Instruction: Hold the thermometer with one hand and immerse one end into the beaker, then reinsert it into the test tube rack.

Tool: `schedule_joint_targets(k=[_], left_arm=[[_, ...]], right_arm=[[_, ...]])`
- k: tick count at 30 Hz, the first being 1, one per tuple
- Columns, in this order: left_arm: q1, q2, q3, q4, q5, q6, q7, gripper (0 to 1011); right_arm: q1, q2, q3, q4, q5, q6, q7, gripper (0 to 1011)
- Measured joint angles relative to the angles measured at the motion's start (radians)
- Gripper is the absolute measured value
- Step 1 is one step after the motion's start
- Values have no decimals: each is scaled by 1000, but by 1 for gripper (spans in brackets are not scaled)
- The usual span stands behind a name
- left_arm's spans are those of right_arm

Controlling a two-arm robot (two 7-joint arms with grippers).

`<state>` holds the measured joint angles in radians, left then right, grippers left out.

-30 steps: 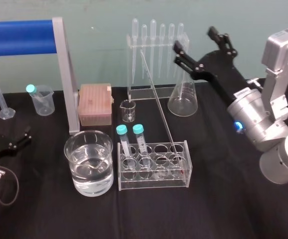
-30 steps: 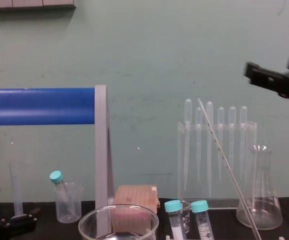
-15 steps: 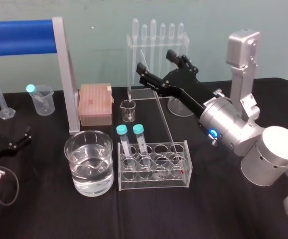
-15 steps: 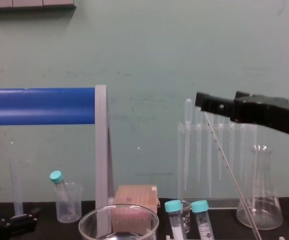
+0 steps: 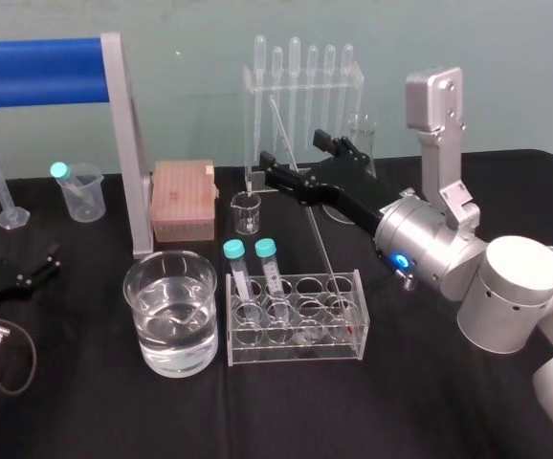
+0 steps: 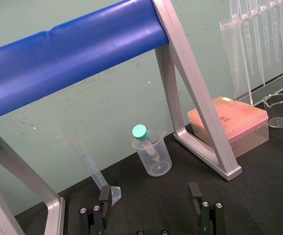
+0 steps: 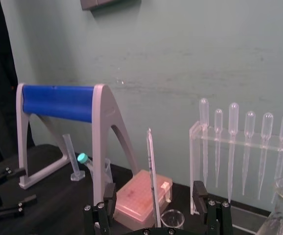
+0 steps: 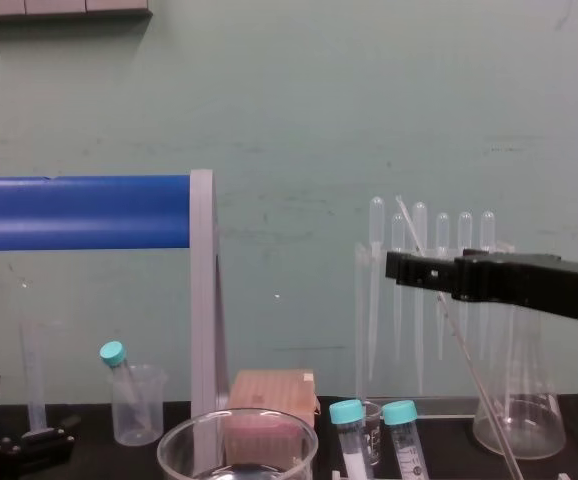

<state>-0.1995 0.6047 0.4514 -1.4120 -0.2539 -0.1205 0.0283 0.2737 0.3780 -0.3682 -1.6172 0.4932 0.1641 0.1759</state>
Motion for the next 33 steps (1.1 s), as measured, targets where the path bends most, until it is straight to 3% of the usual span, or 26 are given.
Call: schedule_joint_targets(k=[19,33], left_arm=[[0,0,0,0,0,0,0,1008],[0,0,0,0,0,0,0,1008]], right_arm=[[14,-36,12,56,-46,35,40,1004],[13,-33,11,55,-45,35,39,1004]])
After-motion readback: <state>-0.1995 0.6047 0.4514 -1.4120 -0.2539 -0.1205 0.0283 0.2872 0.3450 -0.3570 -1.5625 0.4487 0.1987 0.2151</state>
